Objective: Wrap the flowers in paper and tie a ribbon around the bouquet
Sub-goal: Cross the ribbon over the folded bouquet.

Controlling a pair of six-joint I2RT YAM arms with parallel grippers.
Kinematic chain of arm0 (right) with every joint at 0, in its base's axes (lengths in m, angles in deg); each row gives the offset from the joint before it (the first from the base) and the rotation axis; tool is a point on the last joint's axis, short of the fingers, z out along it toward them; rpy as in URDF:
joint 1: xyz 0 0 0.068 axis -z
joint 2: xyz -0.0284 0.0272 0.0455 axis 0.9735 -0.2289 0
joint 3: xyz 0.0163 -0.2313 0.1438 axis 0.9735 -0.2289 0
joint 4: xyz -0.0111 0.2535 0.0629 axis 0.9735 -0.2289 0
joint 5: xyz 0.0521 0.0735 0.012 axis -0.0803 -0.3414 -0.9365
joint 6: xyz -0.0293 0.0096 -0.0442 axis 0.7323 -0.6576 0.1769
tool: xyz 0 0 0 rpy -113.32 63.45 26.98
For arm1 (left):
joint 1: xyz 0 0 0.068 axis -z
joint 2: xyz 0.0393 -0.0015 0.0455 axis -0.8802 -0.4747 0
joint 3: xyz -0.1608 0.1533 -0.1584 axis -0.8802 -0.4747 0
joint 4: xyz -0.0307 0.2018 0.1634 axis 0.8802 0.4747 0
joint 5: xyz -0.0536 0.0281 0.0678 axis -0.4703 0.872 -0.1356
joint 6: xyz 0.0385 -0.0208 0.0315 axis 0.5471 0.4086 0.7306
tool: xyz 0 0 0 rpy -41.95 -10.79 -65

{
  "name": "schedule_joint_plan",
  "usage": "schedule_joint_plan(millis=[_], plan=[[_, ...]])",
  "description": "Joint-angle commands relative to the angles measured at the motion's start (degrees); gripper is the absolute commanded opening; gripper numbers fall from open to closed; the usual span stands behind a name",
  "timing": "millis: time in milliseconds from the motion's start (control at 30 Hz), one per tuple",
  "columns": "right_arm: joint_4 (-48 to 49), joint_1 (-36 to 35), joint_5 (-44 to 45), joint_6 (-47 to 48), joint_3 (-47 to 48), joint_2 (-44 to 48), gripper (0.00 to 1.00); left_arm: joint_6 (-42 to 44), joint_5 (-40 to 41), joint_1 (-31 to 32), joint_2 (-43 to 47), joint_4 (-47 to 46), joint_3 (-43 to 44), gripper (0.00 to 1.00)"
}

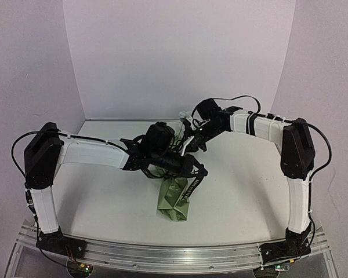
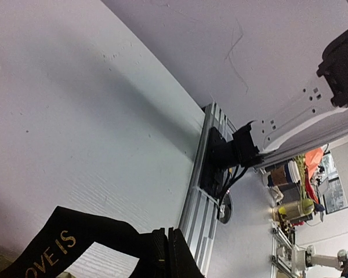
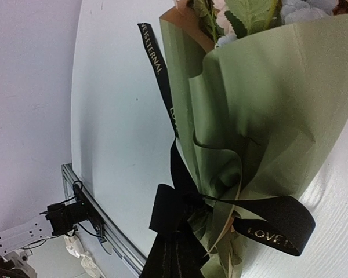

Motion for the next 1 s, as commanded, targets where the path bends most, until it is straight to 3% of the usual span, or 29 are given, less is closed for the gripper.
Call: schedule_joint_plan(millis=[0, 233, 400, 667, 833, 967], plan=[[0.3, 0.0, -3.2, 1.2, 2.8, -1.1, 0.00, -4.0, 8.1, 0.9, 2.1, -15.7, -3.3, 0.09], [0.4, 0.0, -3.2, 1.2, 2.7, -1.1, 0.00, -1.6, 9.4, 2.4, -0.5, -11.8, -0.9, 0.41], [0.4, 0.0, -3.2, 1.5, 2.4, -0.3, 0.00, -0.4, 9.5, 2.6, 0.2, -10.1, -0.1, 0.57], [0.4, 0.0, -2.2, 2.7, -0.7, 2.2, 0.00, 3.9, 8.4, 2.6, 5.2, -5.7, -2.4, 0.77], [0.4, 0.0, -1.3, 3.7, -2.3, 3.7, 0.00, 5.1, 9.0, 2.6, 7.7, -4.5, -3.3, 0.85], [0.4, 0.0, -1.1, 3.8, -2.9, 4.3, 0.00, 8.1, 13.0, 2.6, 8.9, 2.0, -1.4, 0.88]])
